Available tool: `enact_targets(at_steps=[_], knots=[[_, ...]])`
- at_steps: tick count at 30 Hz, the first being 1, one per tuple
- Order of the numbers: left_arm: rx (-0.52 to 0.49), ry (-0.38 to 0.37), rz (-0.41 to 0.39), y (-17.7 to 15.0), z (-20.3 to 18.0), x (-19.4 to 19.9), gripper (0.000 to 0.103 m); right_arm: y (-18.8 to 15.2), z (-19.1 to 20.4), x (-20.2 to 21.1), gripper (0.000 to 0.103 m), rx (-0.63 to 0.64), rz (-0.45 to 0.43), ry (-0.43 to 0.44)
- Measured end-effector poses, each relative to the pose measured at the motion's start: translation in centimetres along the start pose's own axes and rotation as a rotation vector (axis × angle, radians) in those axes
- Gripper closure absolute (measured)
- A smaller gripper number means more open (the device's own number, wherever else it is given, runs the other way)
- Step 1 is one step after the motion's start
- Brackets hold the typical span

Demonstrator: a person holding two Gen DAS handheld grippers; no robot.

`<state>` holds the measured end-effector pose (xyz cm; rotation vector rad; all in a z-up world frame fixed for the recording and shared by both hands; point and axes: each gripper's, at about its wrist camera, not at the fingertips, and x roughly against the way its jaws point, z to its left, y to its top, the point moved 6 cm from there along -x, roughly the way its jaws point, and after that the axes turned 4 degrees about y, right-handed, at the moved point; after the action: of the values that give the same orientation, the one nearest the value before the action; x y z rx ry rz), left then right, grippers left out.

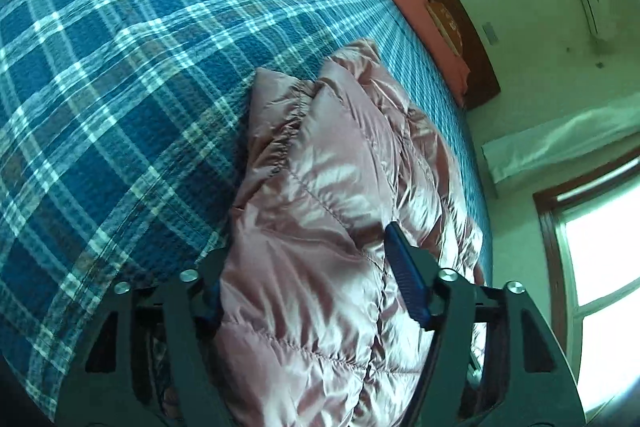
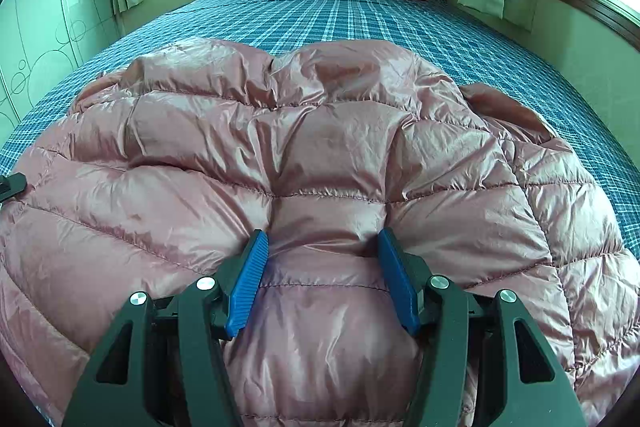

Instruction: Fold large clothes

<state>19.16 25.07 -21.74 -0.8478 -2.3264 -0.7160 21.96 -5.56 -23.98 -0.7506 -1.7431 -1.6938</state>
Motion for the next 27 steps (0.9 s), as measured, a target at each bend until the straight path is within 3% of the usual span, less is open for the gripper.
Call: enact_targets(at_steps=[4,8,10,15,27], knots=[[0.019,-0.001,-0.002,0.1,0.5,-0.1,0.045,0.0,0.0,0.0,0.046,0.000,0.000,0.001],[-0.013,-0.001,0.017,0.4,-0.5,-0.6,0.039,0.0,0.1,0.0,0.046,0.000,0.000,-0.001],[-0.038,-0.019,0.027,0.3,-0.9,-0.6,0.062,0.0,0.1,0.0,0.046,-0.001,0.000,0.000],[-0.078,-0.026,-0.005,-0.5,-1.8,0.3,0.081,0.1,0.3,0.2,0.046,-0.001,0.000,-0.001],[-0.217,-0.075,-0.082,-1.1,-9.0,4.3,0.087,0.7,0.4,0.4,0.046,-0.012,0.011,0.009]])
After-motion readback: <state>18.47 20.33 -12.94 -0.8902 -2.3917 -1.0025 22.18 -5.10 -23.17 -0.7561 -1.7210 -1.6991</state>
